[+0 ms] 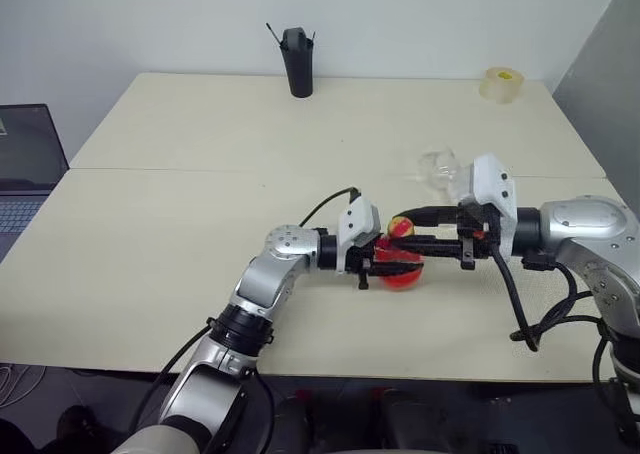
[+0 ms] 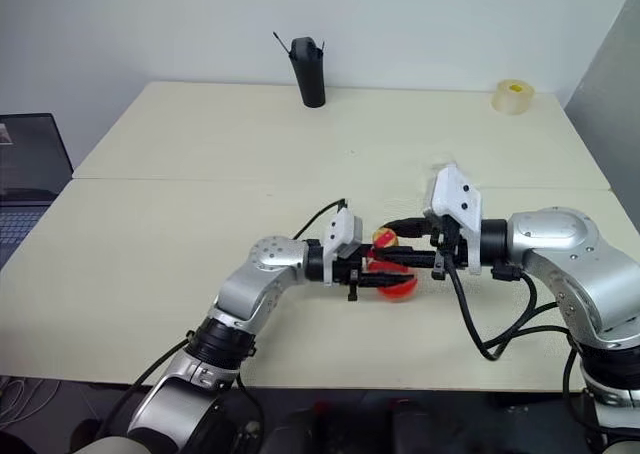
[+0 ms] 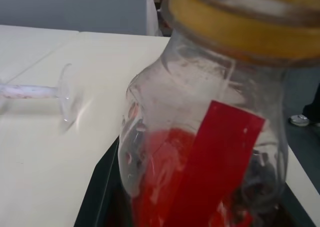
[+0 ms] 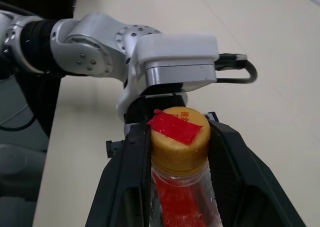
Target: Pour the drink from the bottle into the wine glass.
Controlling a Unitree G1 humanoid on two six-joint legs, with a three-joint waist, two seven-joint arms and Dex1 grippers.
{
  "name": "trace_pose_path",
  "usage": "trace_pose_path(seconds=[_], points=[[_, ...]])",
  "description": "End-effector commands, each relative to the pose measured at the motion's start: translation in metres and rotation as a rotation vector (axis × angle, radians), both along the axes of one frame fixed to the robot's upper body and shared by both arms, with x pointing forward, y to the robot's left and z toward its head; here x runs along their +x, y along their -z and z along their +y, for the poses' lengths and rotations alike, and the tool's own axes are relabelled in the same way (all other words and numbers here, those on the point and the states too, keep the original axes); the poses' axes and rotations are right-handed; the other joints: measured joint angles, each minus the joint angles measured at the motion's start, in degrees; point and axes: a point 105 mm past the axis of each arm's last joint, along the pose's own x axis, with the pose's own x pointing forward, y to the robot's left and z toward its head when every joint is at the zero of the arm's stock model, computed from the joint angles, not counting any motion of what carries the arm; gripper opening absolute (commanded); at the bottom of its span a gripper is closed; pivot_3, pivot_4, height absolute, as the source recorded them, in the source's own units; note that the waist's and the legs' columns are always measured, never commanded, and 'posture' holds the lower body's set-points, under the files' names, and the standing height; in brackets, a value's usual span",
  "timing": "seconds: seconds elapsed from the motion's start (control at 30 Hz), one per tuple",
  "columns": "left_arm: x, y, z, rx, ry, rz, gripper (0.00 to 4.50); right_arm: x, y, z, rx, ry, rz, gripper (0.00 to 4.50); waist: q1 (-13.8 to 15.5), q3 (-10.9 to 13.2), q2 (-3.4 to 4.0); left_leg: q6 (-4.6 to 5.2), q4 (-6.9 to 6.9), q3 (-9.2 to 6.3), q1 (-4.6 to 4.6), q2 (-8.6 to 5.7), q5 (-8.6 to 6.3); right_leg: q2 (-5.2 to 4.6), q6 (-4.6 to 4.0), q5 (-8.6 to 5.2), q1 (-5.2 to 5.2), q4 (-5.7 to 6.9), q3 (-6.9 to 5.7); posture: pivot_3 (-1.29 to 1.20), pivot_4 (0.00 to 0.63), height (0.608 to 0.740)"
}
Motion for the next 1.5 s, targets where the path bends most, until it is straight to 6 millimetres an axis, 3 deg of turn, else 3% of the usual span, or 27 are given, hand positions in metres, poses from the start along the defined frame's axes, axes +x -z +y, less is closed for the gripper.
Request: trace_pose_path(seconds=[0.03,0.17,0.33,0.63,0.67,0.77,0.9,1.03,1.2,1.5], points=[[0.001,-0.03,-0.005,-0.066,0.007,-0.081,1.5,-0.033,0.015,0.024,-0.027,-0.248,0.063,1.26,0.03,0.0,0.0,0.0,0.0,-0.01,0.0,0.0,0.0,0.0,0.0,0.0,0.0,0.0,0.0,0.0,0.15,0.74],[0.003,-0.031,-0.006,-0.068,0.008,-0.083,1.41,-0.021,0.013,0.018,0.004,-0.145,0.051,1.26,0.31,0.0,-0.01,-0.01,0.0,-0.01,-0.01,0.0,0.01,-0.02,0.0,0.0,0.0,-0.02,0.0,0.0,0.15,0.74],[0.002,-0.028,-0.007,-0.066,0.011,-0.078,1.37,-0.008,-0.005,0.0,0.134,0.04,0.065,1.26,0.73,0.01,-0.01,-0.03,0.0,0.0,-0.01,0.0,0.01,-0.04,0.0,0.0,0.0,-0.03,0.01,0.0,0.15,0.74],[0.002,-0.024,-0.008,-0.054,0.018,-0.074,1.27,-0.019,-0.033,-0.018,0.315,0.176,0.035,4.38,1.26,0.01,-0.01,-0.01,0.01,0.02,-0.02,0.0,0.01,-0.03,0.0,0.0,0.01,-0.03,0.02,0.0,0.15,0.74],[0.002,-0.024,-0.008,-0.052,0.016,-0.075,1.27,-0.022,-0.035,-0.02,0.325,0.189,0.027,4.5,1.28,0.01,-0.01,-0.01,0.01,0.03,-0.02,0.0,0.0,-0.03,0.0,0.0,0.01,-0.03,0.03,0.0,0.15,0.74],[0.006,-0.022,-0.005,-0.035,0.0,-0.089,1.27,-0.024,-0.036,-0.025,0.323,0.278,-0.007,4.5,1.34,0.01,-0.01,0.0,0.0,0.02,-0.02,0.0,0.0,-0.03,0.0,0.0,0.02,-0.03,0.02,0.0,0.15,0.74],[0.015,-0.02,-0.002,-0.023,-0.055,-0.093,1.27,-0.012,-0.04,-0.033,0.324,0.541,-0.112,4.5,1.25,0.01,-0.01,0.0,0.0,0.03,-0.01,0.01,0.0,-0.03,0.0,0.0,0.02,-0.01,0.05,0.0,0.15,0.74],[0.015,-0.017,-0.005,-0.019,-0.073,-0.087,1.27,-0.011,-0.031,-0.025,0.307,0.702,-0.155,4.5,1.28,0.01,-0.01,-0.02,-0.02,0.0,-0.02,0.02,0.01,-0.02,0.0,0.0,0.01,-0.01,0.04,0.0,0.15,0.74],[0.018,-0.015,-0.012,-0.015,-0.089,-0.08,1.27,-0.022,-0.022,0.002,0.377,0.716,-0.097,4.5,1.26,0.0,0.0,-0.21,-0.02,0.01,-0.03,0.03,0.12,-0.02,0.0,0.0,0.01,-0.02,0.06,0.0,0.15,0.74],[0.026,-0.017,-0.018,-0.008,-0.102,-0.102,1.27,-0.019,-0.014,0.001,0.349,0.795,-0.057,4.5,1.18,0.0,0.0,-0.18,-0.05,0.02,-0.03,0.0,0.1,-0.01,0.01,0.0,0.01,-0.04,0.04,0.0,0.15,0.74]])
